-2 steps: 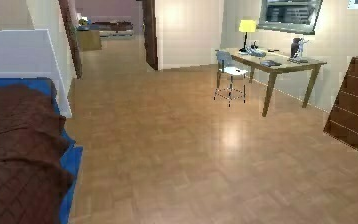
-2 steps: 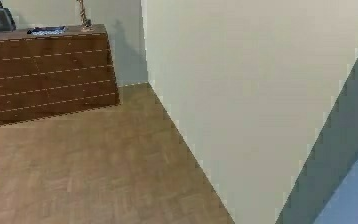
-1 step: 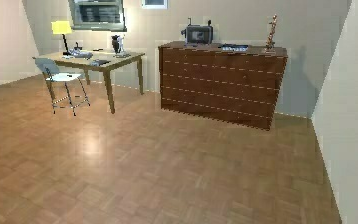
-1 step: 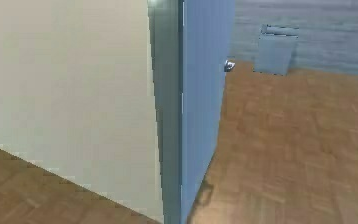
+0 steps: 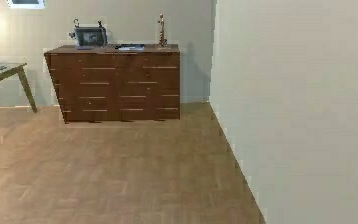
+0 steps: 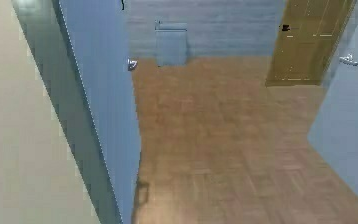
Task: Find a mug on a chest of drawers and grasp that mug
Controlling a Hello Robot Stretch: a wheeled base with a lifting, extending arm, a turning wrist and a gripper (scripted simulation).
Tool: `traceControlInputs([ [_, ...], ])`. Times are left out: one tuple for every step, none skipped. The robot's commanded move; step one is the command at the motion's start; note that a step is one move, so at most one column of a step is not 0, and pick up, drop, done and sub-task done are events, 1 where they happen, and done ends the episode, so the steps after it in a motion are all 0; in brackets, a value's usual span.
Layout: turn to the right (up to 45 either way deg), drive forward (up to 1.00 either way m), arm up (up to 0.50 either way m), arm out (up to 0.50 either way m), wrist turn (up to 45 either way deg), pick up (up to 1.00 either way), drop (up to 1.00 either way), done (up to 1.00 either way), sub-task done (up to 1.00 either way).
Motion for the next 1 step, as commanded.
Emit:
traceControlInputs([
  [0.0,1.0,0.0,0.0,0.0,0.0,0.0,0.0,0.0],
])
